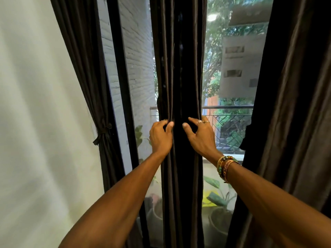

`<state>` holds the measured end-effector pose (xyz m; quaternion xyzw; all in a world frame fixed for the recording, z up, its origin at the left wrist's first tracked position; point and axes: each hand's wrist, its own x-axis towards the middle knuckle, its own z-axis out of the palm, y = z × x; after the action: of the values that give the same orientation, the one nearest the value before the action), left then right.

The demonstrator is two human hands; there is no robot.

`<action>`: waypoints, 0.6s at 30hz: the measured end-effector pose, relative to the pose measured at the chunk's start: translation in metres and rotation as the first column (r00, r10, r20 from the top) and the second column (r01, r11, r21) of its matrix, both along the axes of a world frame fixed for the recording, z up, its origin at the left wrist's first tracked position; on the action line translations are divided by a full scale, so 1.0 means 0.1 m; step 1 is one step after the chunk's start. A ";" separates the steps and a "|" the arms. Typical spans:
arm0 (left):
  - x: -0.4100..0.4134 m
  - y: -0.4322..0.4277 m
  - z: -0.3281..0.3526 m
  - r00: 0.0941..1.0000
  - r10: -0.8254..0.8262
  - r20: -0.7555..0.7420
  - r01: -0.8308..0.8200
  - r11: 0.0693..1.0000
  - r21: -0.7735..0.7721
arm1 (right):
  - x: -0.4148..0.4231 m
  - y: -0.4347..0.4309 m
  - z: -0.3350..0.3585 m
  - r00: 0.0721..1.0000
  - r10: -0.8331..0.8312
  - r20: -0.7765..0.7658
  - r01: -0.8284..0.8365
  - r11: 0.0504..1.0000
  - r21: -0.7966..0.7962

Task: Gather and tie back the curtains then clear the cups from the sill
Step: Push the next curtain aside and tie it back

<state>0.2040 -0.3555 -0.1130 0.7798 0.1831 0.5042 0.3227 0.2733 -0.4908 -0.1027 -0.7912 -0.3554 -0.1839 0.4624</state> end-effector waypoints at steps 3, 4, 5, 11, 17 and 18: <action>-0.05 0.01 -0.09 0.983 -0.181 -0.015 0.176 0.972 -0.154 | -0.09 0.08 0.01 0.998 0.013 -0.067 -0.015 1.000 -0.022; -0.07 0.02 -0.11 0.976 -0.217 -0.029 0.209 0.962 -0.176 | -0.12 0.10 0.03 0.995 0.022 -0.092 -0.024 1.000 -0.021; -0.10 0.03 -0.12 0.969 -0.243 -0.033 0.233 0.953 -0.192 | -0.13 0.13 0.04 0.993 0.039 -0.111 -0.042 0.999 -0.026; -0.21 0.06 0.01 0.960 -0.264 -0.098 0.232 0.939 -0.252 | -0.08 0.24 0.09 0.998 0.016 -0.059 -0.019 0.999 -0.047; -0.44 0.17 -0.03 1.000 0.011 0.009 -0.008 0.975 -0.224 | 0.03 0.04 0.02 0.985 -0.103 -0.140 0.108 0.994 0.028; -0.47 0.22 -0.04 0.999 0.052 0.009 -0.049 0.980 -0.194 | 0.06 0.00 0.02 0.982 -0.120 -0.146 0.125 0.992 0.026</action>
<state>0.1571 -0.3336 -0.1173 0.7362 0.2486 0.4977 0.3854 0.2796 -0.4913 -0.1006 -0.8145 -0.2684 -0.1608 0.4885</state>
